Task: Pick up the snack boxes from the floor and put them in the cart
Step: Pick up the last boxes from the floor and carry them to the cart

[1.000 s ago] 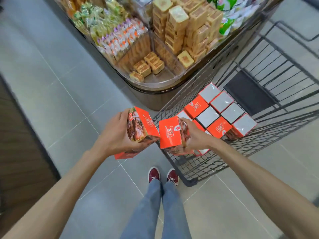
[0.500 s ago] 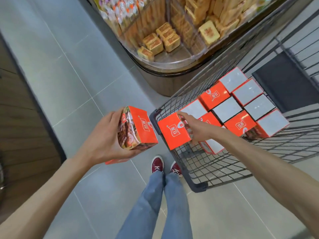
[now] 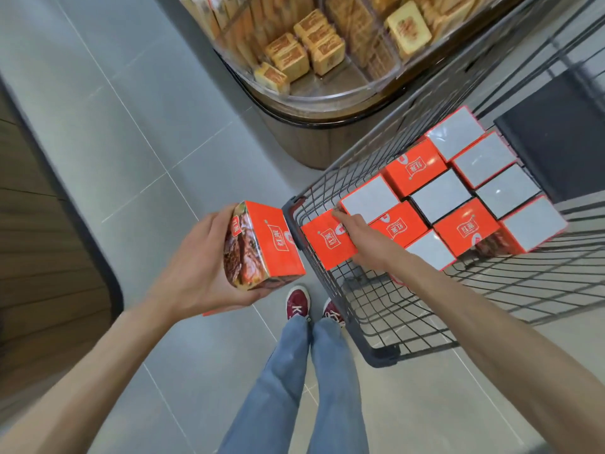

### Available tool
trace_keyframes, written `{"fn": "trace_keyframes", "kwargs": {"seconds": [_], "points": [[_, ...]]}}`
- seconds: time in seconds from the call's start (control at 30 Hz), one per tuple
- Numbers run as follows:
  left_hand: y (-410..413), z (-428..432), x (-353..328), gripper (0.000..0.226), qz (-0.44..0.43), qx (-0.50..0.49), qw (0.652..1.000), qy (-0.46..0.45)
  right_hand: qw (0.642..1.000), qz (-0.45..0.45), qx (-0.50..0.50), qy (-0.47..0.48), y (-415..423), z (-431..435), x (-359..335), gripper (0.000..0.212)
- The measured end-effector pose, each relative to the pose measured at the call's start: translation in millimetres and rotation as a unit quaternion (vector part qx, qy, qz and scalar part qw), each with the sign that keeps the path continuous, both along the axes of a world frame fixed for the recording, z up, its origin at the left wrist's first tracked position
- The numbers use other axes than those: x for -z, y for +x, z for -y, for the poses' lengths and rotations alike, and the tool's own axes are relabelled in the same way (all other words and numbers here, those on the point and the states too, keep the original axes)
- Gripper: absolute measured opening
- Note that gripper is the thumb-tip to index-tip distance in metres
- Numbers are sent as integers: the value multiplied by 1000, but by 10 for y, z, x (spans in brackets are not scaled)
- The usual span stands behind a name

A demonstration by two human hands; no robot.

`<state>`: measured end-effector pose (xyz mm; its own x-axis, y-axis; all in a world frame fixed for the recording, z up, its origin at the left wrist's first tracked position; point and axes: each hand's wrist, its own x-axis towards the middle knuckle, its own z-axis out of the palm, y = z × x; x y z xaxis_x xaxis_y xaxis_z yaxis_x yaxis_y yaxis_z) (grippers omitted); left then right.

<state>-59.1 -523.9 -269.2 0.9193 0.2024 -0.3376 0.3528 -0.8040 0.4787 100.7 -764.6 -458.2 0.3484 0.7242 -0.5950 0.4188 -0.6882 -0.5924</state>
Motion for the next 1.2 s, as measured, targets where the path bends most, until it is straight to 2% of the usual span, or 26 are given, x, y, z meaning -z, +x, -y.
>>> {"fn": "trace_keyframes", "kwargs": {"seconds": [0.13,0.27,0.5,0.7,0.83,0.97,1.0,1.1,1.2], "points": [[33,34,6,118,1,-3,1000,-9,999,38,-1,-29,-116,48,19,95],[53,57,-45,119,6,5,1000,-11,999,30,31,-29,-141,5,-100,84],[48,81,-219,116,34,27,999,-2,985,19,169,18,-62,115,-760,71],[19,143,-374,116,72,52,996,15,936,-42,333,101,-190,117,-1456,64],[-30,159,-498,119,81,79,994,0,909,-109,379,134,-448,18,-1957,62],[18,194,-615,123,101,118,988,23,889,-210,385,131,-680,-160,-2385,70],[39,206,-645,123,109,125,986,27,882,-227,390,136,-716,-192,-2481,63],[103,245,-749,122,128,145,981,30,869,-264,389,155,-777,-242,-2688,22],[153,288,-847,123,155,171,973,31,858,-273,398,177,-800,-277,-2882,12]]}}
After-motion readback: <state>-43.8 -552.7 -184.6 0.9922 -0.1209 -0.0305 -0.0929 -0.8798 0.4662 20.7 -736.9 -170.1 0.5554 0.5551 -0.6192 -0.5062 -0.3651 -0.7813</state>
